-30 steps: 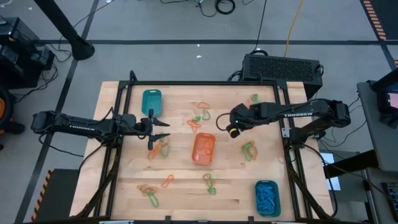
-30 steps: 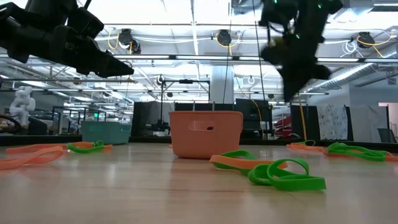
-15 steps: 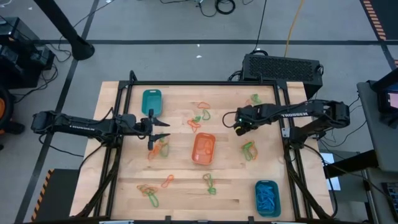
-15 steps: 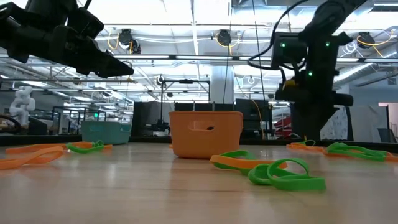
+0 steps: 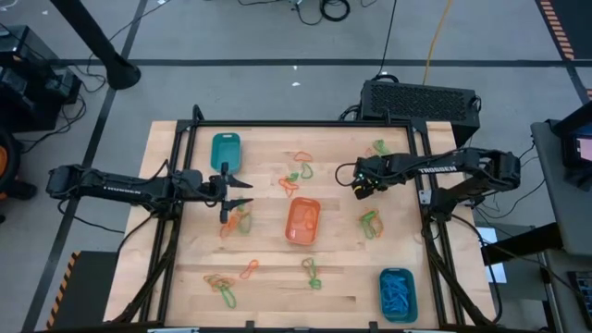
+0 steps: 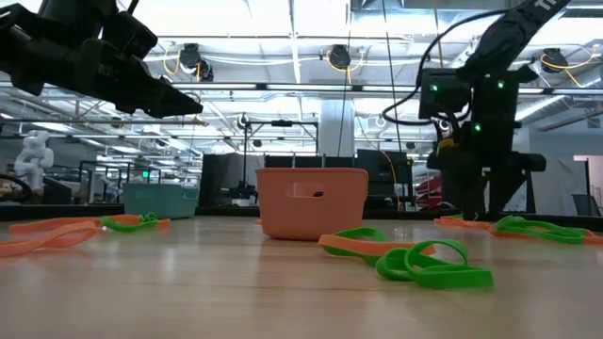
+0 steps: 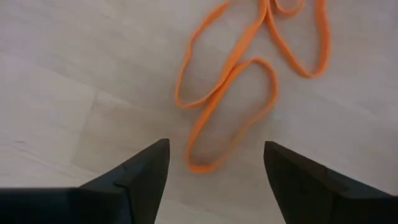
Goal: Sort rubber bands into baskets
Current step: Put the orange rubber band into the orange bin
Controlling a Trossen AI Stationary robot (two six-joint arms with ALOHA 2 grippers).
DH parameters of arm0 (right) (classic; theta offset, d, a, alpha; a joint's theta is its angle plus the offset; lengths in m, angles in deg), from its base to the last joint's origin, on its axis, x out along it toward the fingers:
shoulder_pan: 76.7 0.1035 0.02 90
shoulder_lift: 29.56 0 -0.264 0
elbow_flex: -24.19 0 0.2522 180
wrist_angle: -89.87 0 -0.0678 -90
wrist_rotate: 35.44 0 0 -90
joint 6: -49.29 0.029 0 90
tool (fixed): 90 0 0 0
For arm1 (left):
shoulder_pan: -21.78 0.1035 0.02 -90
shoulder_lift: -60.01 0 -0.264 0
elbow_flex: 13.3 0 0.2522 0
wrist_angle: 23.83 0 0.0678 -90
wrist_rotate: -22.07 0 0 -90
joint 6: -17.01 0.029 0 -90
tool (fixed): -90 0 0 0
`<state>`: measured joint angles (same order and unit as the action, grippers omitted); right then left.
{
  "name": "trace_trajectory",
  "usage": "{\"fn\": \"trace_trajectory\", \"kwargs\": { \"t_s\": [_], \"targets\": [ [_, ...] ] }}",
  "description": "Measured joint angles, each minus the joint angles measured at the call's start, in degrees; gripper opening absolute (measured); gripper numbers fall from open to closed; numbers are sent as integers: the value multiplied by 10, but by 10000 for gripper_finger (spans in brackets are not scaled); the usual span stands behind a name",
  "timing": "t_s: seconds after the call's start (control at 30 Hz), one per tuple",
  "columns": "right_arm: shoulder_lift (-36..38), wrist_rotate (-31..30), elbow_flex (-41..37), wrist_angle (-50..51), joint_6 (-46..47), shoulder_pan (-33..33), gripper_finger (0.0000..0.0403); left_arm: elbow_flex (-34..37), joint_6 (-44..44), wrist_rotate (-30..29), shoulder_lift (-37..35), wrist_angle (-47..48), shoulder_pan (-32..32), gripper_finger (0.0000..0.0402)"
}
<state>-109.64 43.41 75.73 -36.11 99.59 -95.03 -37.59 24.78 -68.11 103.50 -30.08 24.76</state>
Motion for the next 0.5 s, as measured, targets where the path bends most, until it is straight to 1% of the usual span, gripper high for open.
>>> {"fn": "trace_trajectory", "kwargs": {
  "t_s": [0.13,0.2,0.27,0.37,0.43,0.5],
  "targets": [
    [0,13,-32,-54,-1,-5,249,0,0,0,0,0,0,198],
    [2,19,-42,-77,-3,-5,239,0,0,0,0,0,0,198],
    [3,24,-45,-84,-4,-5,221,0,0,0,0,0,0,198],
    [2,29,-45,-82,3,-5,175,0,0,0,0,0,0,198],
    [2,31,-45,-75,10,-5,129,0,0,0,0,0,0,198],
    [2,30,-45,-71,12,-5,74,0,0,0,0,0,0,198]
  ]
}}
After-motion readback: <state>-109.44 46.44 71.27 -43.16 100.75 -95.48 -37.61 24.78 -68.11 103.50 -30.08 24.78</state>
